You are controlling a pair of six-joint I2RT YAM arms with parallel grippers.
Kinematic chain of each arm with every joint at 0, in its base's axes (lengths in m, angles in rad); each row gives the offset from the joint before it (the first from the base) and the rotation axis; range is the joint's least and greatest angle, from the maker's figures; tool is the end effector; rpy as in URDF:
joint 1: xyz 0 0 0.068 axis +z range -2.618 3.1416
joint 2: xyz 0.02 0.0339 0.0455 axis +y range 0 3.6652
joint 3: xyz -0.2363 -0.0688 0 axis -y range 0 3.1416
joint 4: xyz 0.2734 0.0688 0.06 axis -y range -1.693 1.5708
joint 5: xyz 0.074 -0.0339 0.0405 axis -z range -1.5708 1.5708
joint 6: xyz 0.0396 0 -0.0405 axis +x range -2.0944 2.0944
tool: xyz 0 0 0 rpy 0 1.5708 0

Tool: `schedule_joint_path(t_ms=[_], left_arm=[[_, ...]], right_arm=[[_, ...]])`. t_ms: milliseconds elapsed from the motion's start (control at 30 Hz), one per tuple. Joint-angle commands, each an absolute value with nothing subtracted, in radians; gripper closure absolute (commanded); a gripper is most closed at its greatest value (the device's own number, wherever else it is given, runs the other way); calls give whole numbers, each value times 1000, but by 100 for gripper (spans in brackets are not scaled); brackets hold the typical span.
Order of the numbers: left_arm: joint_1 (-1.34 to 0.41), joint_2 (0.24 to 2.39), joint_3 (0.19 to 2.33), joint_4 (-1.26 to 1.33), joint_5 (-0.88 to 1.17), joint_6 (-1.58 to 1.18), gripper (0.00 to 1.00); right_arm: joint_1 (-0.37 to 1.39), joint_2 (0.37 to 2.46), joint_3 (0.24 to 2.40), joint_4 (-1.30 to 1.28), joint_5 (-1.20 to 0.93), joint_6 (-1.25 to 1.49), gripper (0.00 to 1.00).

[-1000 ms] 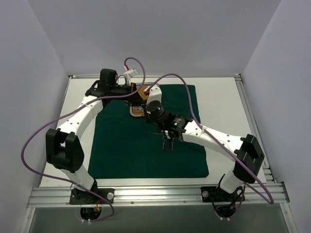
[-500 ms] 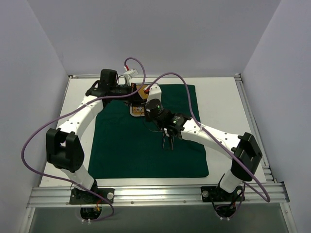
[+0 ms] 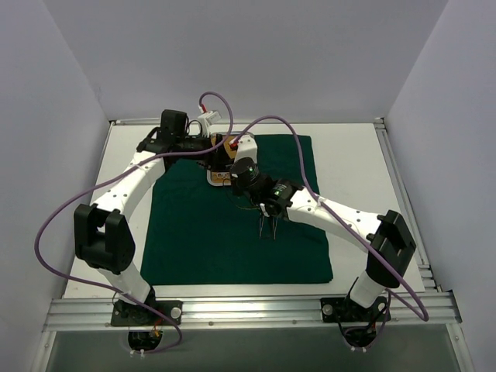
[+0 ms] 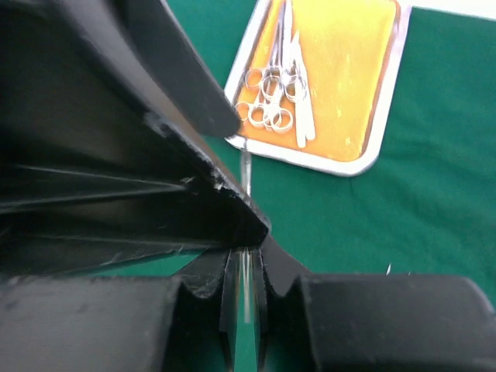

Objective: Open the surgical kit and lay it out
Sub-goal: Adjust the medical item, then place the medical item in the surgical kit.

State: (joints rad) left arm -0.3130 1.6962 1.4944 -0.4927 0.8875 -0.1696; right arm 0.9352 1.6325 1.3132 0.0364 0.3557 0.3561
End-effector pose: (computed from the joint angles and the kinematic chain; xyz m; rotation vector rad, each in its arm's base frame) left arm 0.3763 -0.1541 0.2886 0.6445 2.1531 -1.2582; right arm 0.2603 0.3295 0.2895 -0.2902 1.8518 0.5724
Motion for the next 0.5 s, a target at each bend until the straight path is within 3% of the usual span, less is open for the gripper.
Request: schedule_joint_path(t_ms=[0,33,467], left_arm=[[-318,1703,1578,-589,841,-112,10],[-318,1706,1603,-610,825,-77,6],[-224,1697,1588,-698,752,-6,6]], right_arm=[[916,1629,1353,-38,388,449,100],[907,1628,1344,-47,381,472,100],[877,1673,1126,-126,275,758,100]])
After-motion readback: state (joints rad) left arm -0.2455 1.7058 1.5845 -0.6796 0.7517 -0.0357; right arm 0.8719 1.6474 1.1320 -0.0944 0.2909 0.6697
